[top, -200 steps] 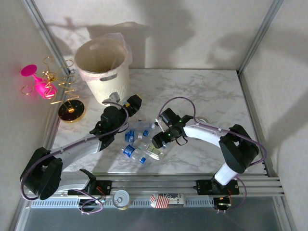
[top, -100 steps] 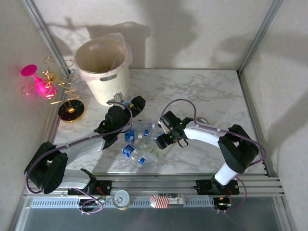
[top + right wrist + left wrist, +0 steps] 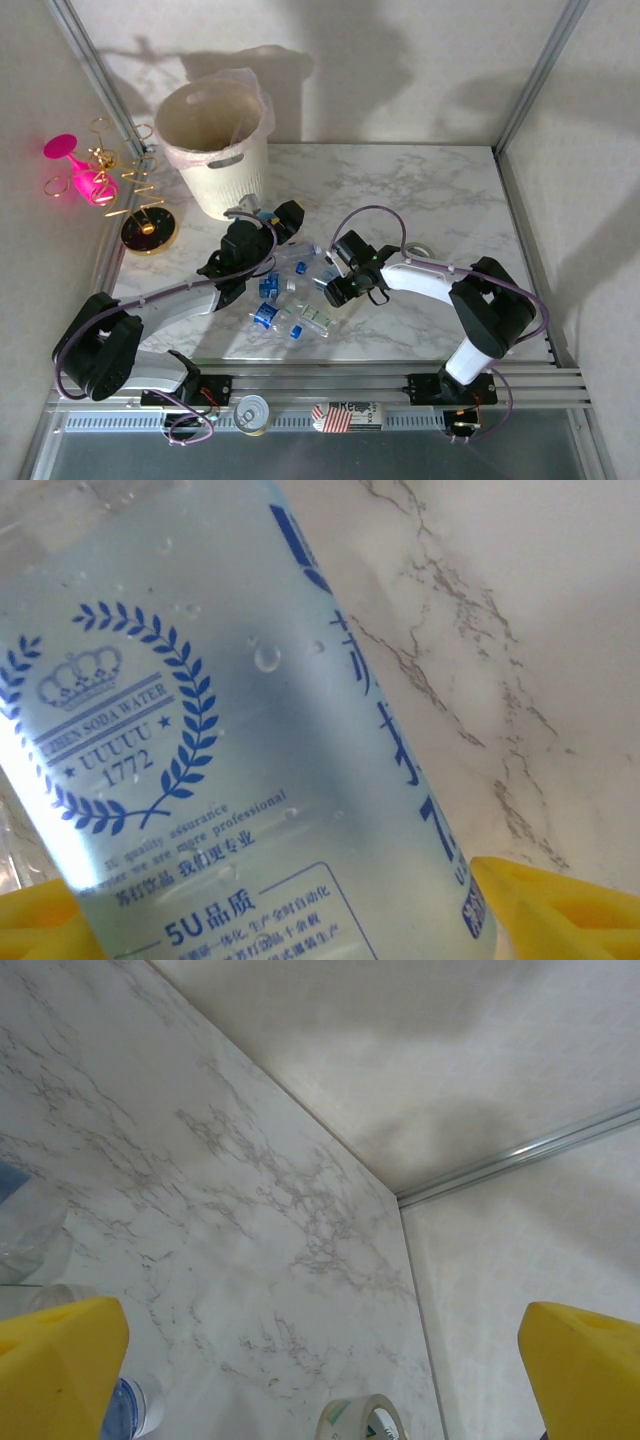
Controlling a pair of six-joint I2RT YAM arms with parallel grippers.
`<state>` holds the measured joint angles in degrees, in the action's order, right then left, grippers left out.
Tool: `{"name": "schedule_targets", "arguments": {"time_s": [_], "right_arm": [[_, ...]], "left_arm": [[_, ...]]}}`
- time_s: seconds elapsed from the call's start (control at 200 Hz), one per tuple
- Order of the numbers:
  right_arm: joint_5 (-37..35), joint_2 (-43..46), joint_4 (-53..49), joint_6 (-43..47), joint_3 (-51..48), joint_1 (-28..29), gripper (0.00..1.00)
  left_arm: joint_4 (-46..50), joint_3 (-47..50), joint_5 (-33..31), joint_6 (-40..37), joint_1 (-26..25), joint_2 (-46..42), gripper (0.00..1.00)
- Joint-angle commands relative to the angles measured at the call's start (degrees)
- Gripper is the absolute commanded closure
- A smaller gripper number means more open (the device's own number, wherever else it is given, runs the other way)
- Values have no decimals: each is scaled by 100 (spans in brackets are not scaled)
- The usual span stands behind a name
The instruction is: Put the plastic bottles in the bin
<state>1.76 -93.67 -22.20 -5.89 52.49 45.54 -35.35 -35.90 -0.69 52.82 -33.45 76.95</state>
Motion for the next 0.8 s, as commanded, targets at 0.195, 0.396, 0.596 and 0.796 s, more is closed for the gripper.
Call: {"name": "schedule_targets", "arguments": {"time_s": [0.195,0.396,0.596,0.796], "right_arm": [[258,-22,179,145,-6,51,39],[363,115,216,204,-45,41,52],[400,434,345,181,-107,-10,54],[959,841,559,-41,-169,-419,54]], "left_arm": [[-76,-110,6,93,-56,25,0],[-94,-110,34,123,-65,40,0],[-114,-110,75,151,-65,28,0],[-177,-79,182,264,-74,-37,0]]}}
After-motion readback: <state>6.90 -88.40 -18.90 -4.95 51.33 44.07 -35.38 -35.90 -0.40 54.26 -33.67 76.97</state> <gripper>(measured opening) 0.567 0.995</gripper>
